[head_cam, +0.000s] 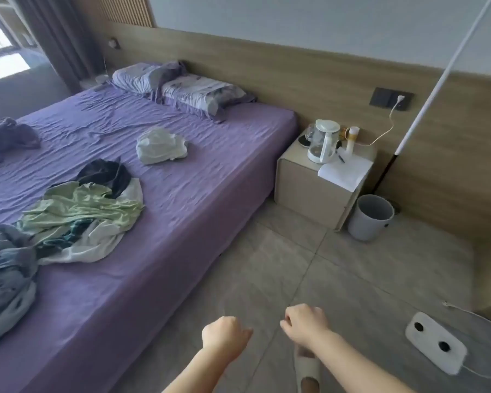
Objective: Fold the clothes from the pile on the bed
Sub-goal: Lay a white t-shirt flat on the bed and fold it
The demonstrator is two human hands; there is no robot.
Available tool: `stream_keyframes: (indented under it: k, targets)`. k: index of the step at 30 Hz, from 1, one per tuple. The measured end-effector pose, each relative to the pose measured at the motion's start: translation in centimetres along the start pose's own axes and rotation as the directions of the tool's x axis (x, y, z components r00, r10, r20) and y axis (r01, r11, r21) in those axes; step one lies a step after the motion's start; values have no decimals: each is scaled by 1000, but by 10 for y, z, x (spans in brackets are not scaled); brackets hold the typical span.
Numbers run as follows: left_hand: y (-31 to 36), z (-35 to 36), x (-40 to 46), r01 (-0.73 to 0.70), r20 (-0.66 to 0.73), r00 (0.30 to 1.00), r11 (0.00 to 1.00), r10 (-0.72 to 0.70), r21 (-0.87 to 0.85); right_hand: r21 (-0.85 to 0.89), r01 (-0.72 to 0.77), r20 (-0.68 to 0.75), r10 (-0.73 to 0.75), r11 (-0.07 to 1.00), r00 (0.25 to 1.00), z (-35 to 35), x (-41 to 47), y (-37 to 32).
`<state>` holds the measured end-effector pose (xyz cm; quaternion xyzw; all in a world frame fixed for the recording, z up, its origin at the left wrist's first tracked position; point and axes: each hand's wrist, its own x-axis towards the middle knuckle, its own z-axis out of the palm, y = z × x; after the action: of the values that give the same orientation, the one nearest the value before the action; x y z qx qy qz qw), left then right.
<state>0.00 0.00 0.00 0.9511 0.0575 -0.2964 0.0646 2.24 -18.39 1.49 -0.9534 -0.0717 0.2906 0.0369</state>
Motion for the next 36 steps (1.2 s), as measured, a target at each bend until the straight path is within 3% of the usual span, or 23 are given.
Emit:
stream_keyframes:
  k: [13,19,36]
  targets:
    - [92,-74,94,170,30,985,980,-168,-106,-133,203,43,-199,970,979,-87,149,75]
    - [78,-101,136,197,43,980,974,-194,-108,-141,248,67,-240,959,968,-112,201,58]
    - [4,-222,295,162,-69,983,978,-172,-134,-18,157,-95,-158,987,983,-228,341,-8]
